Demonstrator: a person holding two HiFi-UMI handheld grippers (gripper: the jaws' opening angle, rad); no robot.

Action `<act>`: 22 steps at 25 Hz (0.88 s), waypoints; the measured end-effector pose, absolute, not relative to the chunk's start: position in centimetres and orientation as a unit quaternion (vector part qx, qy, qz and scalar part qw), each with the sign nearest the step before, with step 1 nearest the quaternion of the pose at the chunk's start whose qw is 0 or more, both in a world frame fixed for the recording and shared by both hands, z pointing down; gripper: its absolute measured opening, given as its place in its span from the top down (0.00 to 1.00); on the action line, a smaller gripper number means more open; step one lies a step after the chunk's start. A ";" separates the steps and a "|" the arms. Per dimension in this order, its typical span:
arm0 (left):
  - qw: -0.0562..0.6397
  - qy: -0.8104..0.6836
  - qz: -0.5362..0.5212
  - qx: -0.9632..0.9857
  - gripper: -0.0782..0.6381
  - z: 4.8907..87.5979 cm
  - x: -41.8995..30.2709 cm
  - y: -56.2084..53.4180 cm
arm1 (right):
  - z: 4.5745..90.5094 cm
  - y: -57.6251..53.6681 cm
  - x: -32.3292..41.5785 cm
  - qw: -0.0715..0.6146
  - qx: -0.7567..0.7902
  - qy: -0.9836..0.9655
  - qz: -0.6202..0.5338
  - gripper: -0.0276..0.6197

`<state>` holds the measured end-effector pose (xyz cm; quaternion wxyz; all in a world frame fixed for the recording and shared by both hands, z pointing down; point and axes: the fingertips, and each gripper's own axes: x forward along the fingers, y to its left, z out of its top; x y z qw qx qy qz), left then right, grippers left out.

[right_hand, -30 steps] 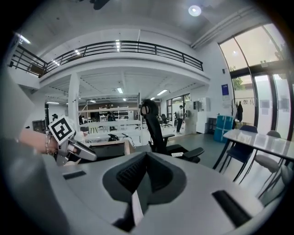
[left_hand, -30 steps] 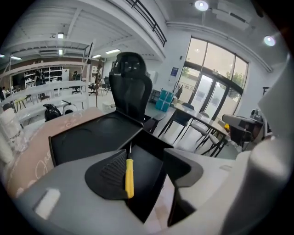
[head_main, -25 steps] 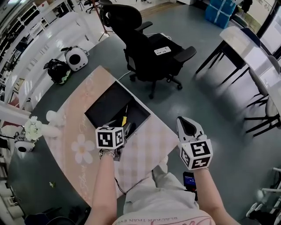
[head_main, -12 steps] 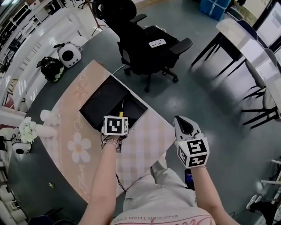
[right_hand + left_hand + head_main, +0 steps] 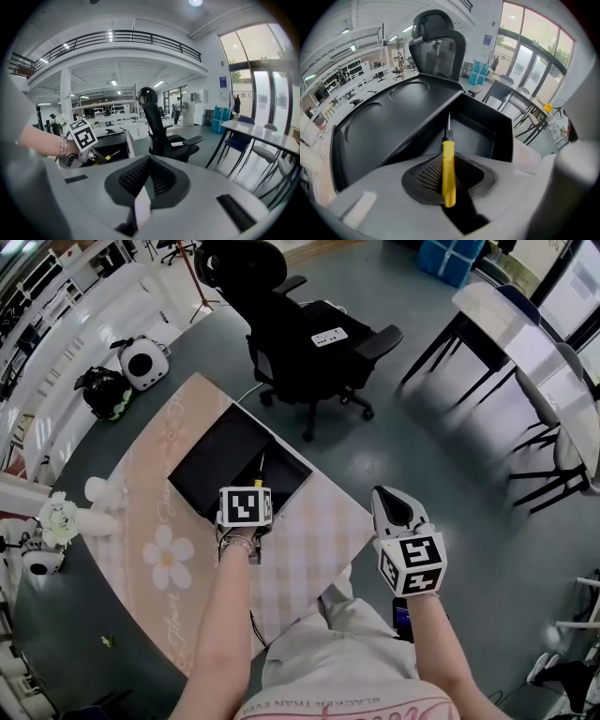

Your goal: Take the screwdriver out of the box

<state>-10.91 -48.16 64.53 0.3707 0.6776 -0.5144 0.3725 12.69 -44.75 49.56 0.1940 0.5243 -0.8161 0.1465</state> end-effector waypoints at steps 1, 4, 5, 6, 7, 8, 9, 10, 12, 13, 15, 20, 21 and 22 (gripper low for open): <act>0.368 -0.516 0.366 0.681 0.77 64.1 -10.9 -48.3 | 49.3 -44.7 12.6 0.193 0.525 -0.817 0.143 0.95; 0.362 -0.509 0.353 0.696 0.77 62.6 -10.3 -48.3 | 48.4 -44.5 12.2 0.189 0.525 -0.819 0.133 0.95; 0.361 -0.506 0.351 0.700 0.77 62.2 -10.1 -48.2 | 48.2 -44.5 12.1 0.188 0.525 -0.820 0.131 0.95; 0.360 -0.504 0.350 0.703 0.77 61.8 -9.9 -48.1 | 48.0 -44.4 11.9 0.187 0.524 -0.821 0.128 0.95; 0.357 -0.503 0.348 0.706 0.77 61.6 -9.8 -47.9 | 47.7 -44.4 11.7 0.186 0.522 -0.823 0.125 0.95; 0.355 -0.502 0.346 0.708 0.77 61.4 -9.8 -47.8 | 47.4 -44.3 11.5 0.185 0.521 -0.824 0.121 0.95; 0.353 -0.502 0.343 0.711 0.77 61.1 -9.7 -47.6 | 47.2 -44.2 11.2 0.184 0.520 -0.826 0.118 0.95; 0.351 -0.502 0.340 0.714 0.77 60.8 -9.7 -47.5 | 46.9 -44.1 11.1 0.183 0.519 -0.827 0.114 0.95; 0.347 -0.501 0.328 0.721 0.77 59.8 -9.7 -47.3 | 46.4 -43.9 10.8 0.181 0.519 -0.829 0.107 0.95; 0.346 -0.502 0.319 0.726 0.77 59.1 -9.7 -47.3 | 46.1 -43.8 10.7 0.180 0.519 -0.829 0.103 0.95; 0.343 -0.506 0.296 0.734 0.77 57.5 -9.8 -47.2 | 45.4 -43.5 10.4 0.178 0.519 -0.831 0.096 0.95; 0.330 -0.516 0.235 0.755 0.77 53.0 -10.5 -46.4 | 43.4 -42.6 9.7 0.168 0.519 -0.835 0.073 0.95; 0.325 -0.520 0.225 0.758 0.77 52.1 -10.9 -46.2 | 42.9 -42.5 9.5 0.165 0.519 -0.836 0.067 0.95; 0.319 -0.524 0.215 0.760 0.77 51.4 -11.3 -45.9 | 42.4 -42.4 9.3 0.163 0.520 -0.836 0.061 0.95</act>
